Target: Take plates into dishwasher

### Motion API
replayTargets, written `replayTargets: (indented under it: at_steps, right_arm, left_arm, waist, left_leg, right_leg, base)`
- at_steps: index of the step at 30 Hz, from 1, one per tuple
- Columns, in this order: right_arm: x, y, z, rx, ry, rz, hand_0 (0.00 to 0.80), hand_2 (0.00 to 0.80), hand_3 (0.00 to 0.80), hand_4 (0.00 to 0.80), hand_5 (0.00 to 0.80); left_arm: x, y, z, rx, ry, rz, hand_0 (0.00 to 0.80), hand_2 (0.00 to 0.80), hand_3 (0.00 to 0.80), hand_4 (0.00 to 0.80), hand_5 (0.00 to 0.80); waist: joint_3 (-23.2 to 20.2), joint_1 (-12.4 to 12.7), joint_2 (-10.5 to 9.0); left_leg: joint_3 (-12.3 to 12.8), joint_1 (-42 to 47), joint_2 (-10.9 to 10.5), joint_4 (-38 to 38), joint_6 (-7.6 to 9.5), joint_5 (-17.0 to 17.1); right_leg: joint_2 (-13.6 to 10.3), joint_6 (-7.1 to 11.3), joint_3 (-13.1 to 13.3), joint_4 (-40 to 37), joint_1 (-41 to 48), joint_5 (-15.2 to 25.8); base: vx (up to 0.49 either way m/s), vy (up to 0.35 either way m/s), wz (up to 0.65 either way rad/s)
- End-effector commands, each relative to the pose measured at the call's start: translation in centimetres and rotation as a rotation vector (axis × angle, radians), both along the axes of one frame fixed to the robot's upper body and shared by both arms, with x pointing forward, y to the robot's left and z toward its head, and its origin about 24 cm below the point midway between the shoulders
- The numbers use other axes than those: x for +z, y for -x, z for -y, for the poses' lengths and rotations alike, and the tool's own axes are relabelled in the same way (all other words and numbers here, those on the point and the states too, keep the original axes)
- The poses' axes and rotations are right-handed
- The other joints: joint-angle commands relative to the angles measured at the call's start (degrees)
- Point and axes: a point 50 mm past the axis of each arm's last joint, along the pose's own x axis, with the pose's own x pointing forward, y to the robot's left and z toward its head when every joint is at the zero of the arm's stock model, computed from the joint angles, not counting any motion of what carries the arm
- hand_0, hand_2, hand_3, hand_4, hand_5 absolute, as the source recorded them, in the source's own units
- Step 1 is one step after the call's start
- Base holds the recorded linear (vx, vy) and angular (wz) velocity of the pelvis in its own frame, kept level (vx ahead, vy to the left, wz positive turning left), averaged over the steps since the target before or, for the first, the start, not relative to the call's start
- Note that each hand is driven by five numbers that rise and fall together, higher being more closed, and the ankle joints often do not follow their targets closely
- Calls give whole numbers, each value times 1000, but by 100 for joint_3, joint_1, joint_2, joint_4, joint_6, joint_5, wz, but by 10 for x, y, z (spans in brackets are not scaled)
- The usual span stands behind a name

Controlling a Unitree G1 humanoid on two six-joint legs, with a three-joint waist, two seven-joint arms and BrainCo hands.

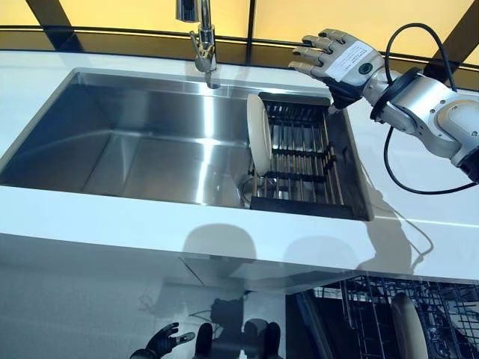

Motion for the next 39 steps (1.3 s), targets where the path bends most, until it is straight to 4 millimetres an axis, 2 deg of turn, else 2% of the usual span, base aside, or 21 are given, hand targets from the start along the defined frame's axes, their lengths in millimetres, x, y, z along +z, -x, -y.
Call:
replayTargets:
  at_steps: [1, 8, 20, 27, 39]
  right_arm:
    - [42, 15, -11, 66, -89, 126, 0, 0, 0, 0, 0]
    - [35, 16, -23, 89, -36, 85, 0, 0, 0, 0, 0]
    - [16, 12, -41, 49, 216, 19, 0, 0, 0, 0, 0]
    - [17, 16, -45, 64, 230, 11, 0, 0, 0, 0, 0]
    - [13, 17, -51, 53, 270, -10, 0, 0, 0, 0, 0]
  left_arm:
    - [5, -9, -4, -21, -4, 28, 0, 0, 0, 0, 0]
    - [5, -7, -4, -15, 2, 25, 0, 0, 0, 0, 0]
    - [7, -7, -9, 3, 9, 43, 0, 0, 0, 0, 0]
    - [6, -4, -13, -1, 2, 33, 0, 0, 0, 0, 0]
    - [6, -4, -9, 8, 19, 46, 0, 0, 0, 0, 0]
  waist:
    - [-157, 133, -398]
    - [-170, 169, -440]
    - [-57, 257, -539]
    - [-91, 263, -603]
    - [0, 286, -552]
  left_leg:
    - [169, -241, -225, -57, 157, 62]
    - [162, -211, -226, -57, 162, 53]
    - [161, -279, -207, -57, 153, 81]
    - [158, -259, -204, -57, 151, 82]
    - [162, -302, -206, -57, 154, 91]
  right_leg:
    - [-80, 395, 22, -13, 101, -92]
    - [-93, 392, -20, -13, 148, -100]
    - [-97, 395, -135, -13, 116, -88]
    - [-89, 393, -153, -13, 148, -90]
    - [-104, 378, -164, -13, 114, -95]
  base:
    - [7, -12, 13]
    - [17, 5, 7]
    - [1, -2, 0]
    - [34, -14, 6]
    - [0, 0, 0]
